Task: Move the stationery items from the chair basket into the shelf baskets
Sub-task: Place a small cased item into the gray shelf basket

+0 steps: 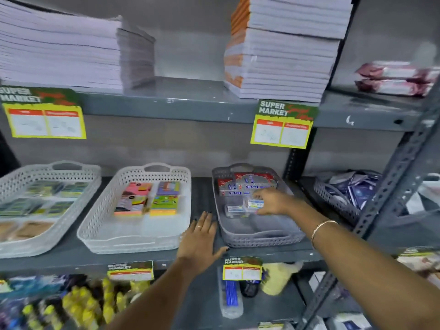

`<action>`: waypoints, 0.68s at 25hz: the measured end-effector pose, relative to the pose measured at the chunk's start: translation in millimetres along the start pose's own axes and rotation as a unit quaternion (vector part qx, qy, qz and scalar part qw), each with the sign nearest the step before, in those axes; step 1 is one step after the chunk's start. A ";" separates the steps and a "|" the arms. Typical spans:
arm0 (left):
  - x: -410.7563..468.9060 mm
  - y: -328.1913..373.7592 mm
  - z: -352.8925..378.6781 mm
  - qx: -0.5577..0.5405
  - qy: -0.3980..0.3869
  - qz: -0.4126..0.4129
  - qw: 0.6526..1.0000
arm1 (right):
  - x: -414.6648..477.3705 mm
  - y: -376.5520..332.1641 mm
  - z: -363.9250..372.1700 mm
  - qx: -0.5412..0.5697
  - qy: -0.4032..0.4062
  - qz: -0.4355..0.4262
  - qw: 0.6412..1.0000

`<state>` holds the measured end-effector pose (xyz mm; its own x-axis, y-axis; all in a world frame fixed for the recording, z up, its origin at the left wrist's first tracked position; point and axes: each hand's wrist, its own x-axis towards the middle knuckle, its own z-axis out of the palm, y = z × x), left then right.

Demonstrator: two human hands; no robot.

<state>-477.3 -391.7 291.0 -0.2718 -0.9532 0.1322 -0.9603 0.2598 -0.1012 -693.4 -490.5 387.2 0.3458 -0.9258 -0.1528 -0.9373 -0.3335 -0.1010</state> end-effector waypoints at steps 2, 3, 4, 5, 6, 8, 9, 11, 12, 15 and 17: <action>-0.4 2.3 13.4 -0.024 -0.035 -0.017 0.999 | 5.0 6.4 17.5 0.017 -0.017 0.000 1.000; -0.7 2.4 19.1 -0.030 -0.049 -0.025 0.998 | 7.8 7.5 26.4 0.028 -0.021 -0.003 0.999; 0.5 1.6 25.1 -0.027 -0.059 -0.028 0.998 | 11.1 7.9 33.7 0.036 -0.023 -0.005 0.999; 2.1 1.0 30.6 -0.022 -0.061 -0.028 0.998 | 14.1 7.0 40.8 0.045 -0.024 -0.011 0.999; 3.9 0.4 35.9 -0.028 -0.058 -0.029 0.998 | 17.3 5.0 47.0 0.053 -0.027 -0.014 0.998; 6.6 -0.7 44.5 -0.063 -0.049 -0.031 0.996 | 23.0 0.0 55.6 0.055 -0.032 -0.029 0.998; 6.1 -1.1 48.7 -0.072 -0.043 -0.031 0.996 | 25.6 -1.8 58.9 0.054 -0.036 -0.037 0.997; 4.4 -3.0 54.3 -0.080 -0.031 -0.025 0.996 | 27.6 -5.0 61.9 0.051 -0.045 -0.050 0.996; 3.8 -3.5 55.0 -0.084 -0.026 -0.023 0.996 | 27.8 -5.6 63.0 0.048 -0.049 -0.052 0.996; 5.1 -2.8 56.0 -0.092 -0.021 -0.024 0.995 | 24.7 -5.4 65.6 0.040 -0.054 -0.060 0.996; 4.5 -2.0 55.7 -0.084 -0.019 -0.025 0.996 | 23.0 -5.2 64.9 0.042 -0.057 -0.067 0.995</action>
<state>-473.1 -405.1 236.8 -0.2240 -0.9699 0.0958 -0.9703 0.2311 0.0713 -677.8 -498.5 320.4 0.4750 -0.8461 -0.2418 -0.8769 -0.4324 -0.2097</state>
